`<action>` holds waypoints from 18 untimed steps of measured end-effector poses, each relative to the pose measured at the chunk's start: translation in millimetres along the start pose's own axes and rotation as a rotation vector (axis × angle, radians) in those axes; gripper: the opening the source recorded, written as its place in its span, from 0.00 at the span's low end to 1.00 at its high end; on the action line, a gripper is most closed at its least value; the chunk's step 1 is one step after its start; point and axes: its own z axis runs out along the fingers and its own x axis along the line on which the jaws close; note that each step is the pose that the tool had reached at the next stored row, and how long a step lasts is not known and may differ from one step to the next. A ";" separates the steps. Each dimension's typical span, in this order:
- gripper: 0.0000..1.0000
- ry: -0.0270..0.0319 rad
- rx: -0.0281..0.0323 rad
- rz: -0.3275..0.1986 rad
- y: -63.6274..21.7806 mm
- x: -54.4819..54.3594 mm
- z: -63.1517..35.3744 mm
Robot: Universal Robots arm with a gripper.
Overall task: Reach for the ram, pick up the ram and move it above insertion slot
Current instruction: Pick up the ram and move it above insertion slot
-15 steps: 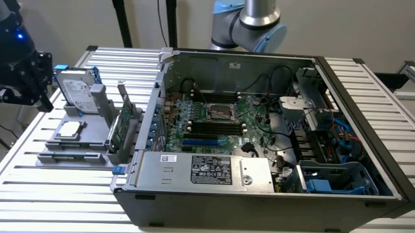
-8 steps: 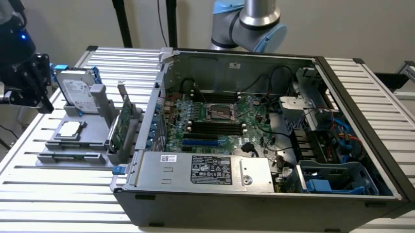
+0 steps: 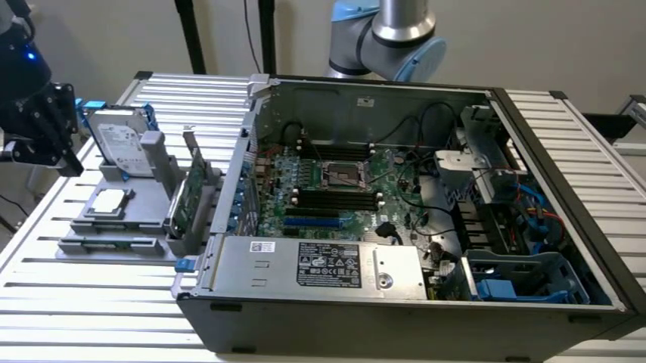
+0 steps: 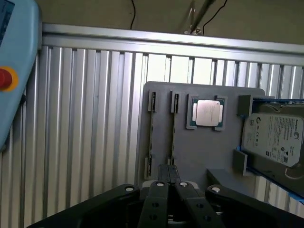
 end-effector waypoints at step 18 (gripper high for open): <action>0.42 0.0001 -0.0001 -0.001 -0.1 0.9 25.5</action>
